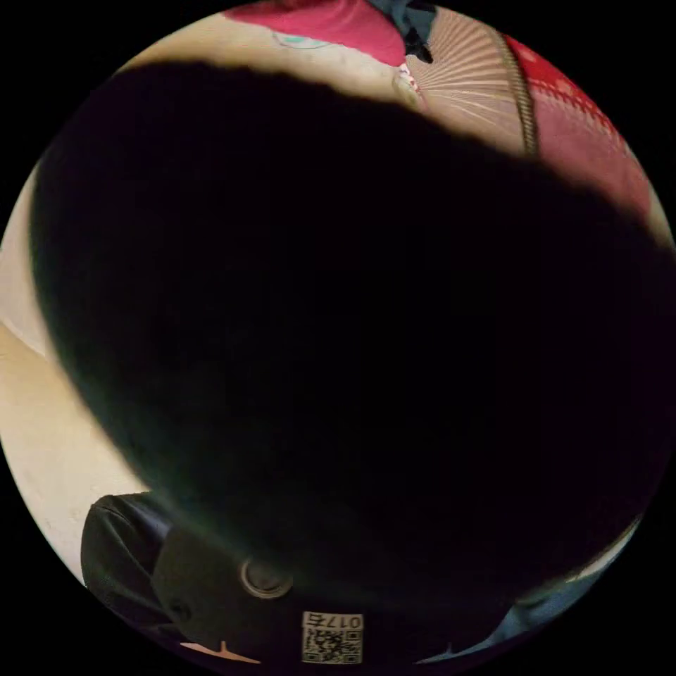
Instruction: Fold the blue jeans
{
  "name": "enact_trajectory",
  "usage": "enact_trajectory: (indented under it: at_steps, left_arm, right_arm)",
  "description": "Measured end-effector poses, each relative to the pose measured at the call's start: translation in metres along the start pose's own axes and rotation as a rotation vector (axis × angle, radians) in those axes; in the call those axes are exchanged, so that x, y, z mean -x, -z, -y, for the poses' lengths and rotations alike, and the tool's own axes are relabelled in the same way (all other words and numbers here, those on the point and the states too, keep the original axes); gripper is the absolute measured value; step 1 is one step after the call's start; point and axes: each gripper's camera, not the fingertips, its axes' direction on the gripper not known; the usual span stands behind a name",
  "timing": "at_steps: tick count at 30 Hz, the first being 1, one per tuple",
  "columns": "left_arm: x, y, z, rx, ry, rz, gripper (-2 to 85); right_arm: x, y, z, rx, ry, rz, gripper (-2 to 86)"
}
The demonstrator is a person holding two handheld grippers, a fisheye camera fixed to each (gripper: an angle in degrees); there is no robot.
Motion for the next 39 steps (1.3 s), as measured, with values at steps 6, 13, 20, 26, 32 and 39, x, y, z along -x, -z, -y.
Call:
enact_trajectory:
  at_steps: [6,13,20,26,32,39]
  left_arm:
    - [-0.055,0.031,-0.023,-0.112,-0.226,0.201,8.7]
    - [-0.028,0.021,-0.04,-0.091,-0.132,0.186,8.9]
    - [0.003,0.019,-0.055,-0.085,-0.005,0.204,8.9]
    - [0.012,0.025,-0.053,-0.117,0.027,0.332,9.0]
    - [0.029,0.041,-0.048,-0.264,0.055,0.727,6.9]
    - [0.002,0.192,-0.058,-0.724,0.032,0.99,7.5]
  right_arm:
    - [0.14,-0.012,0.107,0.013,0.422,0.044,15.8]
    - [0.212,0.061,0.19,-0.137,0.711,-0.412,11.9]
    - [0.09,0.195,0.073,-0.546,0.231,-1.165,5.8]
    - [0.004,0.094,-0.023,-0.261,0.49,-1.415,1.4]
    - [-0.136,-0.073,-0.035,0.336,0.662,-1.409,0.6]
    - [-0.248,-0.117,-0.058,0.314,0.796,-1.451,0.5]
